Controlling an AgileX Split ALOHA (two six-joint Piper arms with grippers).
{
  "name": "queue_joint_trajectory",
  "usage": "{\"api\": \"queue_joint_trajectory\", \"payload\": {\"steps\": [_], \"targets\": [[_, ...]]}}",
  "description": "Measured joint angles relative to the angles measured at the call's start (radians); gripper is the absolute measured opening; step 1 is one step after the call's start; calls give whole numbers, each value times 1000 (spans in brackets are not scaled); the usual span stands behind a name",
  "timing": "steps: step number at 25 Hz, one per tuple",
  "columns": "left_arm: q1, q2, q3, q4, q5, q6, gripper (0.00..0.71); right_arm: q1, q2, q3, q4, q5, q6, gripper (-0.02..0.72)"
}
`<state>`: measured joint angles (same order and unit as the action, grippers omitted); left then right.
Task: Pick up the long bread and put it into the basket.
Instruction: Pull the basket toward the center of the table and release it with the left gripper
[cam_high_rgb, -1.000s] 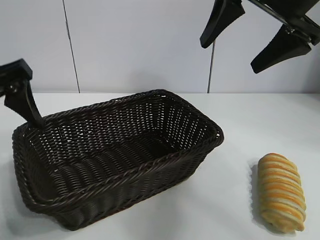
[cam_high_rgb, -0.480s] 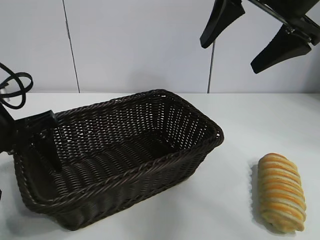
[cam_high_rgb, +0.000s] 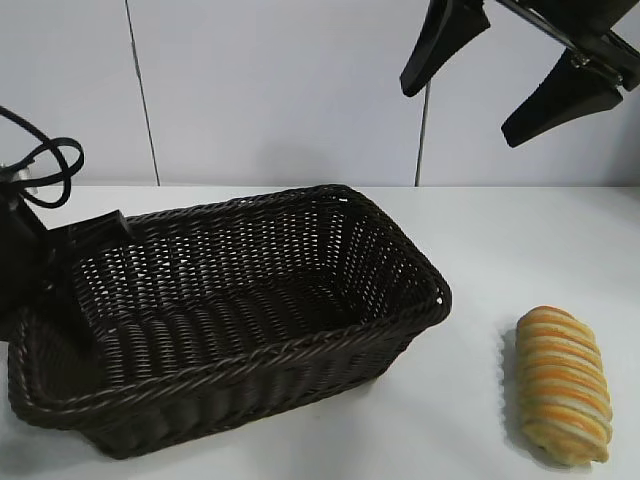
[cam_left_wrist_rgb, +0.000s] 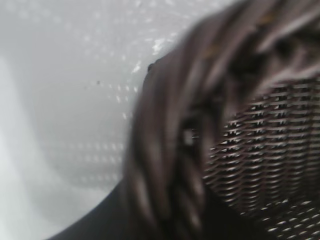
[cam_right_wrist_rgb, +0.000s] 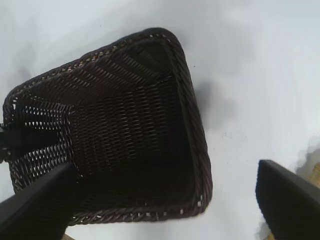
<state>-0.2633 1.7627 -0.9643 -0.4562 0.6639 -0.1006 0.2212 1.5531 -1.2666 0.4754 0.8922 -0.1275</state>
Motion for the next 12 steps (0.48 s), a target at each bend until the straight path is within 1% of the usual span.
{"api": "queue_joint_trajectory", "payload": {"steps": [4, 9, 12], "targets": [[0, 0, -92, 10, 90, 43, 101, 0, 0, 0, 0, 0, 0, 695], [0, 2, -241, 15, 222, 111, 101, 0, 0, 0, 0, 0, 1, 695], [0, 15, -325, 28, 265, 130, 101, 0, 0, 0, 0, 0, 2, 695]]}}
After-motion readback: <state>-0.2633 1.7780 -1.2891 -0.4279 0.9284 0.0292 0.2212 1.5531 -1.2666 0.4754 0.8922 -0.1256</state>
